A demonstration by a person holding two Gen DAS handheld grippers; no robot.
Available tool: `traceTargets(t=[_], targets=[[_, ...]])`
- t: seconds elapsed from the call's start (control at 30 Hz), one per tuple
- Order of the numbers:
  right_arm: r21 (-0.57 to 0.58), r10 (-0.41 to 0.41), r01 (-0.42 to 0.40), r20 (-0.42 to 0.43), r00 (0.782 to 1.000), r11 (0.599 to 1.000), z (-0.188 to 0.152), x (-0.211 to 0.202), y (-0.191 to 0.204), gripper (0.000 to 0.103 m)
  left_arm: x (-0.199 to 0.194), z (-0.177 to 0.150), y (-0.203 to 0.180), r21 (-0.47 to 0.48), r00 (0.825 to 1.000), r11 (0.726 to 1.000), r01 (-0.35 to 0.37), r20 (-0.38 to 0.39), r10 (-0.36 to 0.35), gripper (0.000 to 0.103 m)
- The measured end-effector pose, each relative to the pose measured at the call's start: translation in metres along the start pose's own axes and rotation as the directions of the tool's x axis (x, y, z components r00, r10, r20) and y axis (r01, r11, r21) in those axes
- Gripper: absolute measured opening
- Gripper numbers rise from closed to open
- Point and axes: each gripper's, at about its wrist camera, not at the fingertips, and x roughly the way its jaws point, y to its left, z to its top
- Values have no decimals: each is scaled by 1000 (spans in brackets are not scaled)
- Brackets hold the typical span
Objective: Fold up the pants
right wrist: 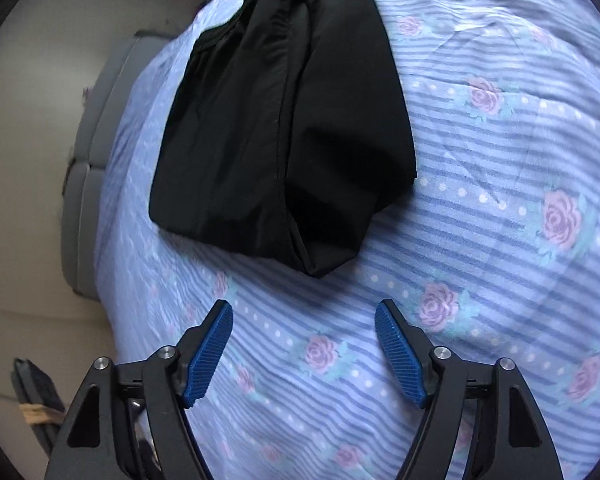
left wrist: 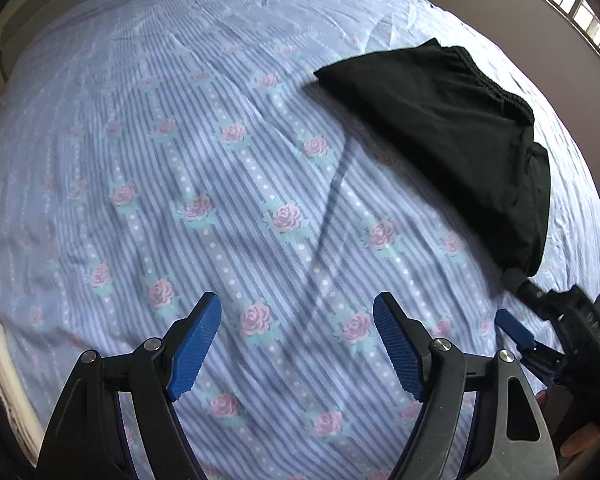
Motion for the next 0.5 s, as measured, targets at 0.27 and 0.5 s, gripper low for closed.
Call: traceTargets(t=[0.27, 0.5], targets=[[83, 43, -52, 103, 994, 995, 27, 17, 9, 79, 19, 27, 7, -15, 999, 999, 45, 18, -45, 78], [58, 29, -34, 92, 995, 998, 55, 34, 23, 79, 33, 81, -2, -40, 975, 977, 211, 75, -208, 78]])
